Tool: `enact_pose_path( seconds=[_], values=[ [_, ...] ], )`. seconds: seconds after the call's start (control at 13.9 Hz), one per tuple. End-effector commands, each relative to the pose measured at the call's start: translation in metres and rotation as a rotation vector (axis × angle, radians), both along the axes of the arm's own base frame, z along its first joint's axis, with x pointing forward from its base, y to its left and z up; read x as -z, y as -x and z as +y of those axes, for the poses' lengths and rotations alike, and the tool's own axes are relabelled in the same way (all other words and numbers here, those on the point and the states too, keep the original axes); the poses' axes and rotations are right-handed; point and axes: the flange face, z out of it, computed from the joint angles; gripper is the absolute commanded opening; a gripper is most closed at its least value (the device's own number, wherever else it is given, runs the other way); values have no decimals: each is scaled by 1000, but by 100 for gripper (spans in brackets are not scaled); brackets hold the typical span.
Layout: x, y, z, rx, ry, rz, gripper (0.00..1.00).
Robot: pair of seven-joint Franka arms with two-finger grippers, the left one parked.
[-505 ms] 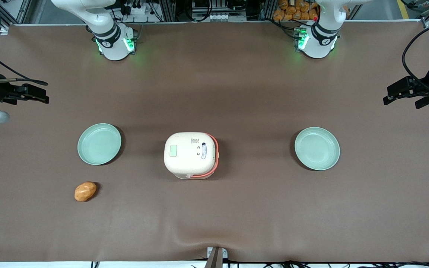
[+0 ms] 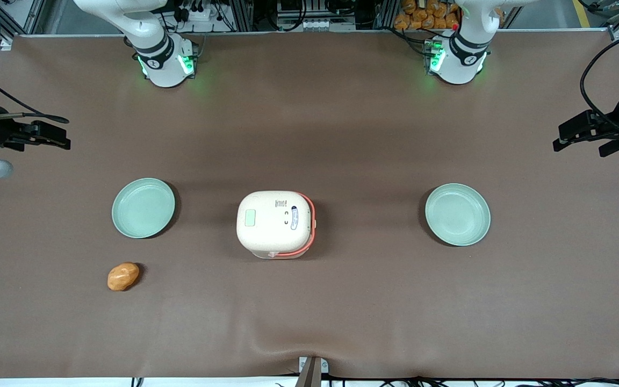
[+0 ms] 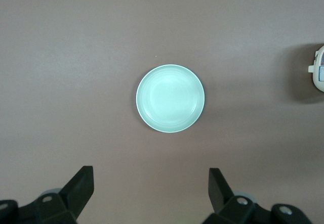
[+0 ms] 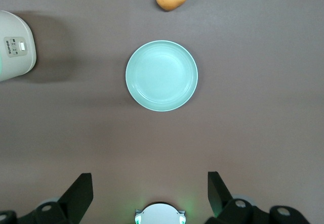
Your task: Press rice cooker button with right arm
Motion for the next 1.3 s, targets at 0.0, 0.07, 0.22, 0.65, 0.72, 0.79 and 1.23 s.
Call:
enact_pose_path(
  seconds=[0.0,0.07,0.22,0.65,0.72,0.79,1.23],
  values=[
    [-11,7,5,8,-34,-17,100],
    [-10,6,4,7,-24,-17,100],
    [-9,5,13,-10,-43,-14,100],
    [-7,-2,128,-151,-127,-97,100],
    [1,-2,152,-149,-124,-93,99],
    [8,-2,180,-154,-121,-106,88],
    [85,-28,275,-214,-119,-169,27]
  ],
)
